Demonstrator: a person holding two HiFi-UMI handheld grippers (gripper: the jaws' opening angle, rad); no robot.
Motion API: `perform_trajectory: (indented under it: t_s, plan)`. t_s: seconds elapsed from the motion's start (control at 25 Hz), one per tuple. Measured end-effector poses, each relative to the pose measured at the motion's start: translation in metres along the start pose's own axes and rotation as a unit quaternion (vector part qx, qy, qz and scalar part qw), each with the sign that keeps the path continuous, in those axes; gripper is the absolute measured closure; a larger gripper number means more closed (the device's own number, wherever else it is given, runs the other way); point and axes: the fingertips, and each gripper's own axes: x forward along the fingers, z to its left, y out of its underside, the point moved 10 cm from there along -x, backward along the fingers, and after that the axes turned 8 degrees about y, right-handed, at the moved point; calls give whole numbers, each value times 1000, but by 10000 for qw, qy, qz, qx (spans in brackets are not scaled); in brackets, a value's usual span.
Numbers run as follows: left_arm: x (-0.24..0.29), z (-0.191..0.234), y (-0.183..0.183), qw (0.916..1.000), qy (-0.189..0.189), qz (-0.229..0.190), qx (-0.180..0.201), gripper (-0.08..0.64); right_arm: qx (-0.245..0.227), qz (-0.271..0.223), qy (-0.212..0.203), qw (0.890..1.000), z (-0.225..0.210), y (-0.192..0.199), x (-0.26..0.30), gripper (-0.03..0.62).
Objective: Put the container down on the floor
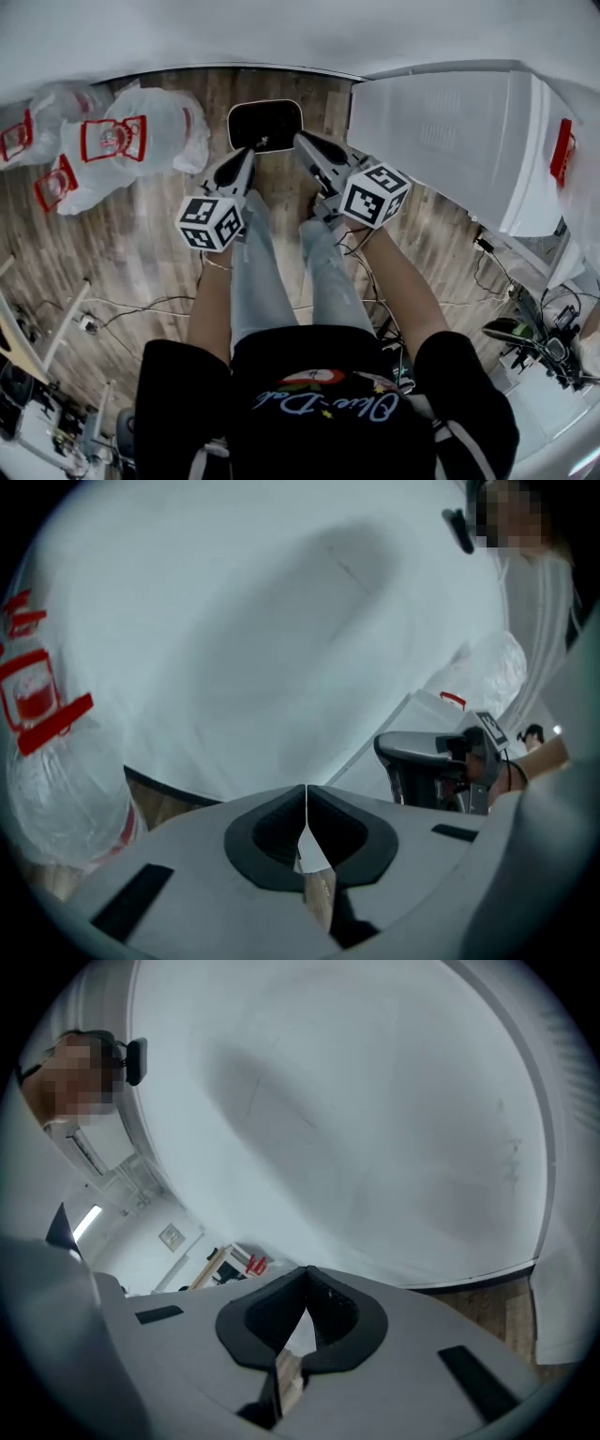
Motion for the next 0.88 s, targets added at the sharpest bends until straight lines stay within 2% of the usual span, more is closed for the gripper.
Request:
perform_trajectory:
  t_s: [0.08,0.32,0.6,0.72,0.88]
  plan:
    - [-5,-19,-13,9993,67,41,361,554,-207,-133,38,9997,11,-10,-16,594]
    - [-26,-72,-53,9967,182,-207,766,554,-912,-359,100,9951,45,-33,-56,594]
    - [-54,-138,-87,9854,276,-234,1662,554,-1631,-740,-85,9838,83,-53,-105,594]
    - [-65,-160,-101,9814,286,-287,1876,554,-1784,-910,-119,9797,99,-70,-119,594]
    - [-75,-176,-118,9785,348,-507,1969,554,-1938,-1131,-232,9742,118,-89,-126,594]
